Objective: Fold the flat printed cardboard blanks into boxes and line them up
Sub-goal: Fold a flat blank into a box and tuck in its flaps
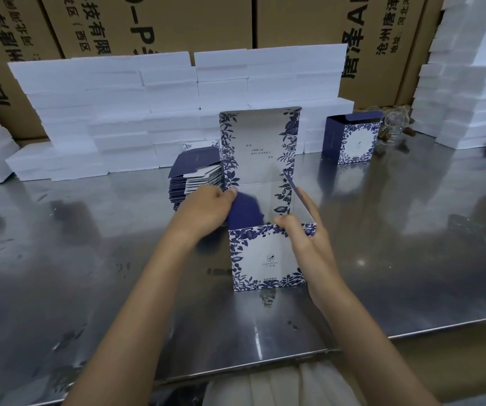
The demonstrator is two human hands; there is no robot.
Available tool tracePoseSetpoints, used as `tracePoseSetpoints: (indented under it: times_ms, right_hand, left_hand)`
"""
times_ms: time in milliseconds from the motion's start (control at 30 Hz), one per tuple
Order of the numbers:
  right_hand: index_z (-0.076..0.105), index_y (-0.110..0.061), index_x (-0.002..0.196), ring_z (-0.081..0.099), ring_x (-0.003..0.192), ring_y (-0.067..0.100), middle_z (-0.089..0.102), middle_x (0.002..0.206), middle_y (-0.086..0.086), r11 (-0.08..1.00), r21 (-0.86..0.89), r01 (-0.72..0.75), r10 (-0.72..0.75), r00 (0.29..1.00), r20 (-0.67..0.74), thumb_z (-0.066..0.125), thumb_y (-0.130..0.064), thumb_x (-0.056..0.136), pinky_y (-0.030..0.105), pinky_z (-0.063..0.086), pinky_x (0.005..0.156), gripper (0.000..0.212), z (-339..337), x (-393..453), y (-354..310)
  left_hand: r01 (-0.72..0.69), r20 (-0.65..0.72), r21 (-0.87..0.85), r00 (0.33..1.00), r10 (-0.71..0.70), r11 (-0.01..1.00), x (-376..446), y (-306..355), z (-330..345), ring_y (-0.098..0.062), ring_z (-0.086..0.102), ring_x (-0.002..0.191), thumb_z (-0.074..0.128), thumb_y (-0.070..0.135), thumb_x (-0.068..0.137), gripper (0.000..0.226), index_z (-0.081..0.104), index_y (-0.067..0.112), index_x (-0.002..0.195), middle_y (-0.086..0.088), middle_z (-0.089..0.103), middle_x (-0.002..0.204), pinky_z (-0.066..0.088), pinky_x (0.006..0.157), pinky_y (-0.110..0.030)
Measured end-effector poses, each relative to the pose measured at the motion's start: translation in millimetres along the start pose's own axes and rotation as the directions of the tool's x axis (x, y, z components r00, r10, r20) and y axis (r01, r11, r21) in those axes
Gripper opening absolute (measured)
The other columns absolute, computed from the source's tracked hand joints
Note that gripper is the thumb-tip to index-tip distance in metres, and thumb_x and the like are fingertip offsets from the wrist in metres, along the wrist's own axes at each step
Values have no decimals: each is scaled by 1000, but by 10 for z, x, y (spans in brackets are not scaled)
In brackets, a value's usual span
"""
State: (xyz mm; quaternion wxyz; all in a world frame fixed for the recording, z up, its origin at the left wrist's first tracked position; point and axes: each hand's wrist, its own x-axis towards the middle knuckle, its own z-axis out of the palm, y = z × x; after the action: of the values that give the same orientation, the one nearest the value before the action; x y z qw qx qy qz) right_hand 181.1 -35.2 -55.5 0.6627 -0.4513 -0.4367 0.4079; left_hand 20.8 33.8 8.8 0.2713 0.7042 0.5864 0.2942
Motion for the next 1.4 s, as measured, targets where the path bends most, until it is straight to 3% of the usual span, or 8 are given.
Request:
tracePoseSetpoints:
  times_ms: [233,433,533,667,800,967,1167,1400]
  right_hand:
    - [50,-38,144,71,105,5,74,114,-17,1000,-6,0,0,1000,1,69,-18,91,30,56,90,60,-6,-1,-19]
    - [42,-46,148,70,112,9,73,121,-15,996,-54,-72,76,994,77,78,-48,73,44,52,105,83,-85,36,5]
    - [42,-44,150,62,126,11,66,135,-13,981,-105,-163,186,943,275,77,-75,71,46,40,115,92,-306,76,-36]
    - [69,-41,110,70,106,2,72,113,-23,952,-222,-212,248,957,149,62,-99,49,35,56,87,85,-494,241,-332]
    - [54,-24,57,48,47,9,45,51,-9,836,-540,-101,262,937,231,67,-67,82,19,48,54,52,-541,366,-560]
    - [31,-19,57,30,47,16,26,51,-3,761,-648,-11,293,898,328,59,-25,103,24,39,49,54,-499,387,-658]
    - [34,-23,59,29,43,12,27,49,-8,695,-719,-24,344,889,303,57,-50,100,22,36,43,54,-477,467,-743]
    - [29,-24,57,26,43,14,27,49,-5,664,-748,-24,351,892,283,56,-39,103,20,34,42,55,-444,653,-678]
  left_hand:
    - [-27,-87,58,996,32,998,31,-2,16,-19,44,60,54,37,100,41,39,18,68,2,48,66,33,59,-31]
    - [-60,-134,-381,991,9,923,-80,90,291,-9,58,104,59,33,99,22,50,22,116,4,50,125,41,65,-13]
    - [15,-38,-471,999,-37,882,-103,75,307,-5,61,90,57,29,101,23,51,25,122,5,56,123,45,55,-6]
    - [31,-10,-464,999,-40,885,-93,60,283,-8,62,90,59,28,99,26,49,27,124,1,56,129,44,54,-10]
    - [35,-2,-442,999,-40,896,-85,82,289,-7,61,86,60,27,98,27,46,28,122,2,56,117,43,58,-16]
    - [38,4,-438,999,-41,898,-66,66,287,-5,59,82,59,25,99,26,46,28,121,9,52,104,44,54,-14]
    - [29,9,-369,1000,-27,929,-53,69,277,-8,57,80,60,23,97,29,43,28,120,2,51,109,41,45,-10]
    - [34,18,-336,999,-29,941,-39,53,269,-9,56,77,60,21,97,30,42,25,120,2,50,107,37,41,-7]
